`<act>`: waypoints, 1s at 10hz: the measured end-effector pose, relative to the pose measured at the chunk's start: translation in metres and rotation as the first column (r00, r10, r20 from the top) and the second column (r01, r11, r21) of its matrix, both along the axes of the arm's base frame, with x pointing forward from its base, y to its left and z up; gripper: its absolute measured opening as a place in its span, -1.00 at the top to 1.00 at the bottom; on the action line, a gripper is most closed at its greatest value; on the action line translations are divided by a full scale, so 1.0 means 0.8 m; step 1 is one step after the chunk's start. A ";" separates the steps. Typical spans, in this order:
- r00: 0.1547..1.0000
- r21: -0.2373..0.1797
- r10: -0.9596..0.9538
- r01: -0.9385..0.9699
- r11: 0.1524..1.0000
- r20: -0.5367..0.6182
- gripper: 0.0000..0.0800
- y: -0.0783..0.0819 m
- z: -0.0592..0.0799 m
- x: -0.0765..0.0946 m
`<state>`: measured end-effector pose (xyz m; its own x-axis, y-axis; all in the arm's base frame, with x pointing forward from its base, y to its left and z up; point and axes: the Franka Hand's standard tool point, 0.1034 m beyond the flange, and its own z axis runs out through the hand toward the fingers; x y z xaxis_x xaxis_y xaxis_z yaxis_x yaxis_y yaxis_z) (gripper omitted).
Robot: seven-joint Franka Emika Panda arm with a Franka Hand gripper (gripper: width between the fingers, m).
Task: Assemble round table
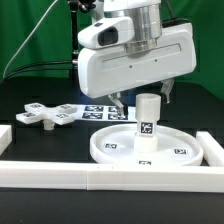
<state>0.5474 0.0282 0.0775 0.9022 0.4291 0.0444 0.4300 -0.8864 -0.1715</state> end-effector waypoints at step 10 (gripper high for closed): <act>0.844 -0.055 0.532 -0.529 0.847 0.065 -0.62 0.012 0.001 0.001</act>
Offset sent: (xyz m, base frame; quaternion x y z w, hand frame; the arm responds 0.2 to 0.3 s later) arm -0.0022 0.0142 0.0049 -0.0094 -0.0063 -0.1260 0.9920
